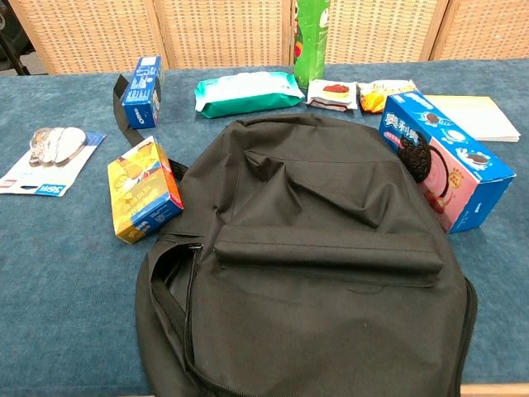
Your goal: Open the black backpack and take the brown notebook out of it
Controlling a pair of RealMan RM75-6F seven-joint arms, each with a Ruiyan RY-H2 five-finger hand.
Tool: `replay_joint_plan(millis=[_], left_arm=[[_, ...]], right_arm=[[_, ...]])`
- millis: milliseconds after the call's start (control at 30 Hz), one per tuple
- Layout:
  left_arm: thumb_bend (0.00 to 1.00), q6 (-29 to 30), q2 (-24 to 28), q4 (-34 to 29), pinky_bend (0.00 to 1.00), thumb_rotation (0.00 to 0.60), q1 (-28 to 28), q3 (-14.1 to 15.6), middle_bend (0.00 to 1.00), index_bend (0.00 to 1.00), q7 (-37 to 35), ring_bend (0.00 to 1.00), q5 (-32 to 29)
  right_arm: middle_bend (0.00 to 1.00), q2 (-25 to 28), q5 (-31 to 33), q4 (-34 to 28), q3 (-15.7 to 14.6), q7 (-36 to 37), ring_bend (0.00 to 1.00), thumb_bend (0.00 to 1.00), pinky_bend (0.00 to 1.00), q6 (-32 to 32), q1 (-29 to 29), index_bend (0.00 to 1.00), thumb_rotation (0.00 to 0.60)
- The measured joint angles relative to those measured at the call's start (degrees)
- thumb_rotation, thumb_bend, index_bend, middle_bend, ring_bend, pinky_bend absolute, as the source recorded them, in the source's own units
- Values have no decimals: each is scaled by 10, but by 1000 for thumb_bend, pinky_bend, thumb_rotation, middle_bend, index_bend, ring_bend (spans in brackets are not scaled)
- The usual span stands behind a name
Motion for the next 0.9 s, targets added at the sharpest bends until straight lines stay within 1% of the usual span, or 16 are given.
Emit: replay_joint_plan(millis=[300,400,533,633,733,900], left_arm=[[211,1,1,0,0,600,1,-1,0,0,-4,0,0],[211,0,3,-1,0,600,0,-1,0,0,-7,0,1],[212,-2,3,0,0,600,-1,-1,0,0,-7,0,0],[212,-4,3,1,0,600,0,-1,0,0,-8,0,-3],[212,-1,4,0,0,600,0,-2,0,0,-10,0,-2],[212,-4,4,0,0,600,0,0,0,0,-6,0,-1]], right_arm=[[0,7,-21,-4,-9,6,0,0,0,-16,1,0,600],[0,17,-45,-7,-23,22,0,0,0,-32,9,0,600],[0,42,-103,-10,-51,57,0,0,0,-66,32,0,600],[0,57,-149,-19,-70,68,0,0,0,-84,47,0,600],[0,63,-183,-34,-86,66,0,0,0,-103,56,0,600],[0,67,-210,-54,-106,54,0,0,0,-152,71,7,600]])
